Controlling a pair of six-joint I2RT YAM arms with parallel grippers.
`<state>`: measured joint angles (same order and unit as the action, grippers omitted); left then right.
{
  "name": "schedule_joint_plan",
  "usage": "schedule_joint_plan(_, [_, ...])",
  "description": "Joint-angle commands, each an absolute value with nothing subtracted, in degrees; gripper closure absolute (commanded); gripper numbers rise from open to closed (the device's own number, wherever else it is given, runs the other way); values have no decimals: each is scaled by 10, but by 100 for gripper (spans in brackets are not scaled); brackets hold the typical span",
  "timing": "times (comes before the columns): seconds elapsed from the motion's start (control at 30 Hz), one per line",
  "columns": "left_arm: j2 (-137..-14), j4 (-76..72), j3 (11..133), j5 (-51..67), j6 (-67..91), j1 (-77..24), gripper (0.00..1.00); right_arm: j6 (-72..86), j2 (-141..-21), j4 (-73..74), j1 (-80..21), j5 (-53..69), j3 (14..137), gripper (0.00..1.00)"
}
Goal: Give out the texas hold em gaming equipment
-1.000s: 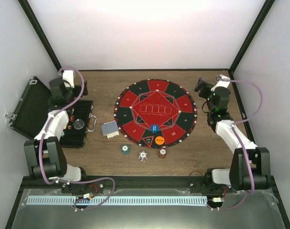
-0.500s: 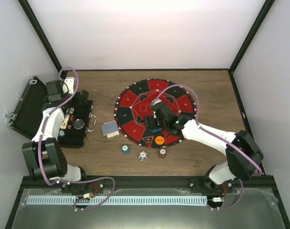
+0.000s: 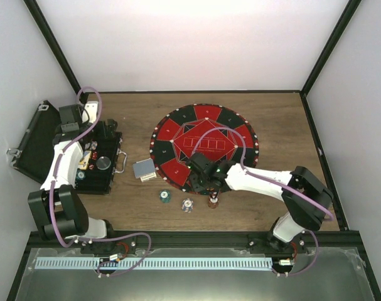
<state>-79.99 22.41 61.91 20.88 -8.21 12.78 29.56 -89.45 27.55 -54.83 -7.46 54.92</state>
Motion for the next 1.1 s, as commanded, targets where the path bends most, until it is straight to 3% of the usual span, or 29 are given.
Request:
schedule_joint_plan(0.0, [-792,243,635,224,-88,131,0,315,-912,285,-567,-65,547,47])
schedule_joint_plan(0.67, [-782,264,655,254,-88,131,0,307,-1006,256,-572,-77,563,71])
schedule_joint_plan(1.07, [-780,297,676,267,-113,131,0,253,-1124,258,-540,-111,719,78])
